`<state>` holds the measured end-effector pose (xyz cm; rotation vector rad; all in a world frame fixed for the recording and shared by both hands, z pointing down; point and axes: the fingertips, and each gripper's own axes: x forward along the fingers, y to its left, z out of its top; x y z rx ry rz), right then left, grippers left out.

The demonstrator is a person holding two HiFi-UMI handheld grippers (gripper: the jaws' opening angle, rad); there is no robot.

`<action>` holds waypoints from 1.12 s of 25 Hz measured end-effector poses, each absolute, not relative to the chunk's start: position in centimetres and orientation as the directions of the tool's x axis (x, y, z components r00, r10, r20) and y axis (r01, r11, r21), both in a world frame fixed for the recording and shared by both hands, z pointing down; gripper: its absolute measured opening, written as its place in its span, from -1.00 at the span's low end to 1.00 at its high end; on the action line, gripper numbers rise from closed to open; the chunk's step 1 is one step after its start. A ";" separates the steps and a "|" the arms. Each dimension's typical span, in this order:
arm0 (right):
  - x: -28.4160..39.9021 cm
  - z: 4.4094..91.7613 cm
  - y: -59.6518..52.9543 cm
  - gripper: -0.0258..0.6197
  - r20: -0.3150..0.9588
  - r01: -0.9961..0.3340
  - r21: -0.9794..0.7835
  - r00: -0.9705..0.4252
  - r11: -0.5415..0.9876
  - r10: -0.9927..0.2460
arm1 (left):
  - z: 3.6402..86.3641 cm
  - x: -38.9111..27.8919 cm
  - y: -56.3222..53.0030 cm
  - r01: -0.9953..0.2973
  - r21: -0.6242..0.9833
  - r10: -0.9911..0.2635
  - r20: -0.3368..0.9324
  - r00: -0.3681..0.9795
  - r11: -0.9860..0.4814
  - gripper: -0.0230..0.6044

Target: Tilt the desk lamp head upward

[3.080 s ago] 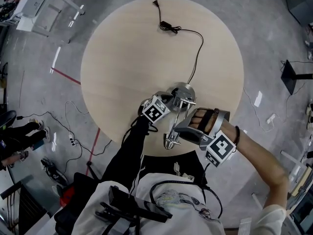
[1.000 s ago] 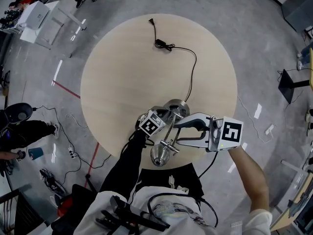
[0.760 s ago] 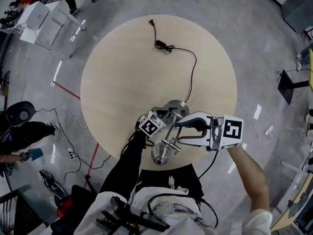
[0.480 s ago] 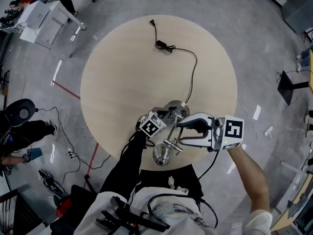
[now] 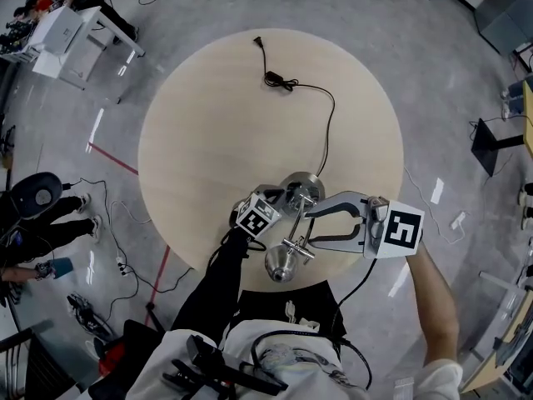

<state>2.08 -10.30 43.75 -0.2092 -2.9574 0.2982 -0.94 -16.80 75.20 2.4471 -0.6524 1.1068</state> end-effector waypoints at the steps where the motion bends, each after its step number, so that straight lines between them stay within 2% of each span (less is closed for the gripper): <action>1: 2.3 44.0 -10.2 -0.46 0.180 0.114 -0.179 -0.973 0.977 0.147 | 74.8 -1.5 -17.0 -0.565 0.139 -0.277 0.761 0.586 -0.813 -0.96; 4: 3.6 43.4 -11.1 -0.46 0.179 0.000 -0.183 -0.983 0.983 0.033 | 73.0 -3.8 -17.2 -0.619 0.127 -0.354 0.724 0.592 -0.775 -0.96; 7: 6.1 42.5 -12.2 -0.46 0.175 -0.203 -0.173 -0.969 0.964 -0.173 | 70.6 -6.0 -16.5 -0.675 0.132 -0.426 0.684 0.592 -0.726 -0.96; 10: 8.4 42.7 -11.5 -0.47 0.212 -0.415 -0.108 -0.897 0.903 -0.388 | 67.2 -8.3 -16.0 -0.719 0.141 -0.506 0.620 0.600 -0.680 -0.96; 11: 9.0 42.6 -11.0 -0.52 0.208 -0.488 -0.097 -0.862 0.868 -0.462 | 65.9 -8.9 -15.8 -0.731 0.146 -0.532 0.594 0.604 -0.667 -0.96; 13: 10.2 41.8 -9.8 -0.83 0.172 -0.626 -0.098 -0.777 0.774 -0.606 | 63.2 -10.2 -15.2 -0.751 0.152 -0.581 0.543 0.607 -0.643 -0.96; 14: 10.7 41.3 -9.2 -0.91 0.151 -0.682 -0.107 -0.730 0.724 -0.666 | 61.7 -10.8 -14.8 -0.760 0.154 -0.603 0.518 0.607 -0.632 -0.96; 16: 11.3 40.3 -8.2 -0.91 0.121 -0.766 -0.121 -0.643 0.632 -0.756 | 58.7 -11.8 -14.3 -0.774 0.154 -0.647 0.464 0.605 -0.614 -0.96; 20: 11.3 38.1 -7.0 -0.91 0.088 -0.853 -0.120 -0.519 0.509 -0.850 | 52.0 -12.7 -13.8 -0.783 0.133 -0.714 0.340 0.612 -0.608 -0.96; 28: 10.3 34.5 -6.5 -0.91 0.066 -0.902 -0.079 -0.430 0.425 -0.900 | 40.6 -12.4 -12.7 -0.789 0.060 -0.780 0.126 0.613 -0.611 -0.96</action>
